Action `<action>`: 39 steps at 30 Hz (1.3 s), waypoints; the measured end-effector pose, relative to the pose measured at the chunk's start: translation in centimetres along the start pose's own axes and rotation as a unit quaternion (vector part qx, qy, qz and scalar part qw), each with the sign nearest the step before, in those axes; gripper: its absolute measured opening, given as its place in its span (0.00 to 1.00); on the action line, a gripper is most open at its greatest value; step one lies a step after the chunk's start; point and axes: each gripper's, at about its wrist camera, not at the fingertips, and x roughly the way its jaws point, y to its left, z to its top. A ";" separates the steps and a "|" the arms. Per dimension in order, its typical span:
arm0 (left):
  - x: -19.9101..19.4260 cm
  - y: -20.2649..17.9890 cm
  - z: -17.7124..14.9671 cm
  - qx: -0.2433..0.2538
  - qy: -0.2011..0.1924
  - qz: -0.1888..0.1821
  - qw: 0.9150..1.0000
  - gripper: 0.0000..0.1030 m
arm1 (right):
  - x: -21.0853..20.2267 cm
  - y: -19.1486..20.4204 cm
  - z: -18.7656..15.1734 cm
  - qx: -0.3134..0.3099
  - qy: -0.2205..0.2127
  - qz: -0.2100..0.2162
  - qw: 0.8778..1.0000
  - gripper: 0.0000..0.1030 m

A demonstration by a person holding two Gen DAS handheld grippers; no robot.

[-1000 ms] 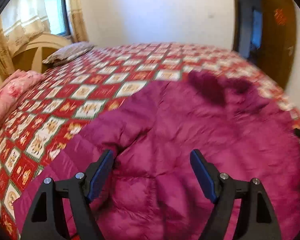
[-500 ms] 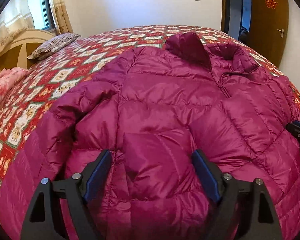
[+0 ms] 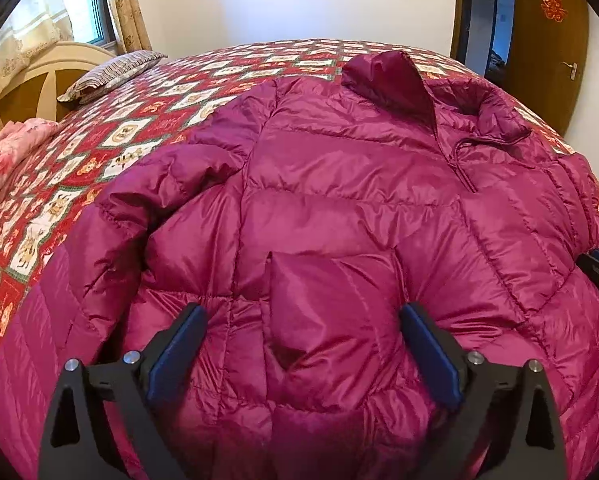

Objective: Fold large clothes

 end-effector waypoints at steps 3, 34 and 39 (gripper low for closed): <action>0.1 0.1 0.1 -0.003 0.003 -0.005 1.000 0.97 | 0.1 0.1 -0.1 -0.004 0.000 -0.005 1.000 0.38; -7.1 27.5 -8.5 -0.152 0.025 0.098 0.983 0.98 | -7.4 4.8 -3.9 -0.026 -0.023 -0.023 0.999 0.75; -7.1 26.6 -9.1 -0.159 0.021 0.075 0.984 0.98 | -7.8 5.8 -4.1 -0.038 -0.025 -0.025 0.999 0.75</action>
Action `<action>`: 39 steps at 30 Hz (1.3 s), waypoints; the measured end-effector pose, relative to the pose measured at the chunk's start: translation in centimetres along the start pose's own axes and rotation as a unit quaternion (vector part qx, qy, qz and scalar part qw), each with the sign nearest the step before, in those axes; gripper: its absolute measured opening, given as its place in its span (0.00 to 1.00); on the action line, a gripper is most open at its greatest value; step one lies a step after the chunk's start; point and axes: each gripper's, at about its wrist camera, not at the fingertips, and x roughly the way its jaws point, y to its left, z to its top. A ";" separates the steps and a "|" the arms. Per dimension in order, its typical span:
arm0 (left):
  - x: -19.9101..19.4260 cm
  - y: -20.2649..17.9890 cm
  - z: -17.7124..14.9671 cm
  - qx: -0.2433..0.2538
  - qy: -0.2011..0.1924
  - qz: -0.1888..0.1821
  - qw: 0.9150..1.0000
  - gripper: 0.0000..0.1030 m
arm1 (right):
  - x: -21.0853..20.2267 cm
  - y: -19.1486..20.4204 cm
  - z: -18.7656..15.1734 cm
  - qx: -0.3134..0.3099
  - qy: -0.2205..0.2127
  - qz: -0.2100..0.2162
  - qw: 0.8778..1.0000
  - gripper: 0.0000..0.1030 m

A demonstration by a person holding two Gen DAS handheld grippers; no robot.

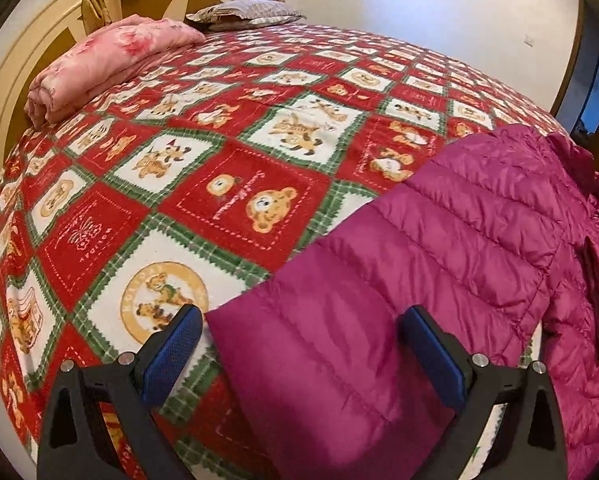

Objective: Fold large clothes

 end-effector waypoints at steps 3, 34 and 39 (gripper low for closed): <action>-0.2 -0.5 0.1 0.007 -0.006 -0.013 1.000 0.87 | -0.2 0.1 -0.1 -0.002 -0.002 -0.004 1.000 0.75; -14.1 -29.4 1.4 0.248 -0.207 -0.162 0.932 0.22 | -0.3 -5.9 -0.7 0.091 -0.015 -0.013 0.996 0.76; -13.7 -32.2 -0.2 0.244 -0.228 -0.147 0.931 0.85 | 0.4 -6.3 -0.9 0.093 -0.005 -0.005 0.996 0.79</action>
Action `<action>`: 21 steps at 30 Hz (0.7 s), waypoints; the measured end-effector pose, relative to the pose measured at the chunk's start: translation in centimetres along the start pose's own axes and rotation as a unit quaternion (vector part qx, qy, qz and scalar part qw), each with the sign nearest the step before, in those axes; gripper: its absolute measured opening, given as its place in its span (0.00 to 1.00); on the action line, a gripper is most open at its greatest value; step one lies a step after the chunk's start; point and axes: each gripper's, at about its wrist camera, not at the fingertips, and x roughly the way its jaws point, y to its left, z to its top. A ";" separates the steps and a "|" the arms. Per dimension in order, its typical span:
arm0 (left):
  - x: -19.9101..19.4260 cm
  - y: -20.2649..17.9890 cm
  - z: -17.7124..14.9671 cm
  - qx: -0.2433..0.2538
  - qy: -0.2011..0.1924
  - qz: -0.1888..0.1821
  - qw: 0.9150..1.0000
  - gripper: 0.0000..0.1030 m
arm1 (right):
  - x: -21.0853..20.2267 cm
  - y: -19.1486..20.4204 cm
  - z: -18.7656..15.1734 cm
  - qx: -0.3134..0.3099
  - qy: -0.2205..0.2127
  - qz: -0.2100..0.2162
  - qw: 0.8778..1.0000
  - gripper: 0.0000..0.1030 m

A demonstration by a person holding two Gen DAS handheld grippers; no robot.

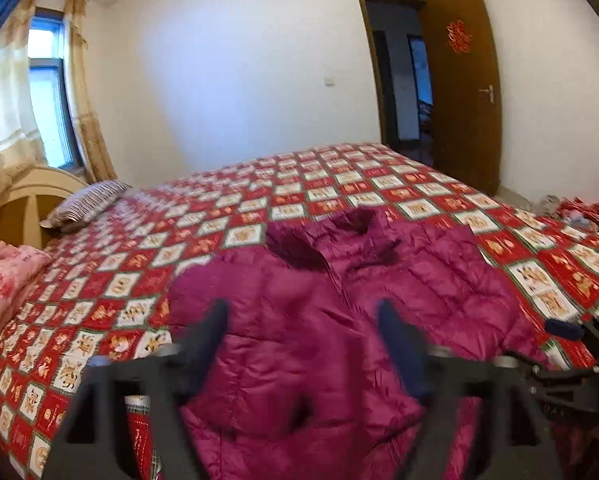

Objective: Fold large clothes

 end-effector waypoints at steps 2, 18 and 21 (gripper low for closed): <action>0.0 -0.4 0.0 -0.001 -0.002 0.011 1.000 0.90 | 0.2 -0.3 -0.1 0.006 0.002 0.003 1.000 0.83; 4.5 12.8 -7.2 -0.083 0.096 0.148 0.981 0.90 | -1.6 2.8 2.4 0.008 0.006 0.109 0.994 0.87; 5.7 14.3 -9.1 -0.104 0.124 0.156 0.974 0.90 | 0.1 5.6 2.3 -0.015 0.033 0.133 0.990 0.83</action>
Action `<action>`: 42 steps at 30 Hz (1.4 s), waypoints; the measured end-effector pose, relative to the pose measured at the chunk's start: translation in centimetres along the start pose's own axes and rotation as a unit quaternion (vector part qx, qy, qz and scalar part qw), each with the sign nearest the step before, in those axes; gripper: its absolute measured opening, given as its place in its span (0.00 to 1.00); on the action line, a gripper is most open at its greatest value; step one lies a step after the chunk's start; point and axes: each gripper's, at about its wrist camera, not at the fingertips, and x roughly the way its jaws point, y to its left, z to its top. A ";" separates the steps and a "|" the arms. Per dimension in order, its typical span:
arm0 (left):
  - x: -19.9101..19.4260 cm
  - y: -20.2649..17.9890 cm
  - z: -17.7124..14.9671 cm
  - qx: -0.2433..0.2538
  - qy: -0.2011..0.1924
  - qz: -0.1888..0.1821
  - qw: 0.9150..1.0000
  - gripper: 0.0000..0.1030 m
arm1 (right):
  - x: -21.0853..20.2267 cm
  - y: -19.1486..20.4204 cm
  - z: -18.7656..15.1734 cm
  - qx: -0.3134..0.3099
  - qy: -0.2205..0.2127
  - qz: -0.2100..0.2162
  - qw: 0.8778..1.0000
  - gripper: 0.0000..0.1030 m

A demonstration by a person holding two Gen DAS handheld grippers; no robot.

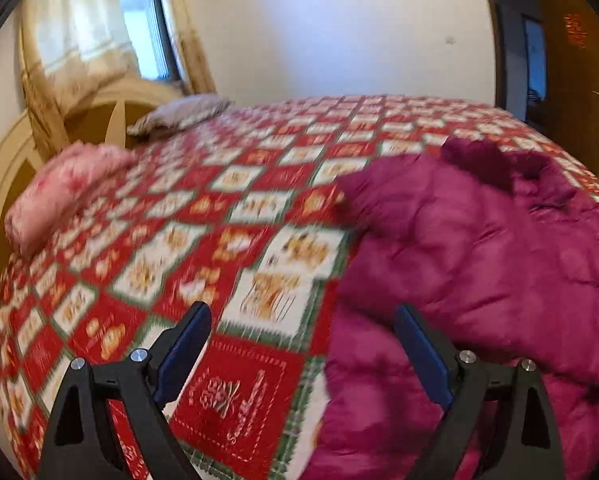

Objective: Fold large clothes

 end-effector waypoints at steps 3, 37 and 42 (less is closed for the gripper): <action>1.0 0.1 -0.8 0.004 0.013 0.010 1.000 0.90 | 2.9 1.0 -0.2 -0.005 0.048 0.021 0.999 0.57; 3.5 -4.9 3.0 -0.021 0.038 -0.042 0.998 0.90 | 1.9 0.8 2.3 -0.017 -0.024 -0.040 0.999 0.35; 4.9 -4.8 1.6 -0.033 0.054 -0.049 0.997 0.90 | 3.7 0.6 1.1 -0.019 -0.015 -0.049 0.999 0.35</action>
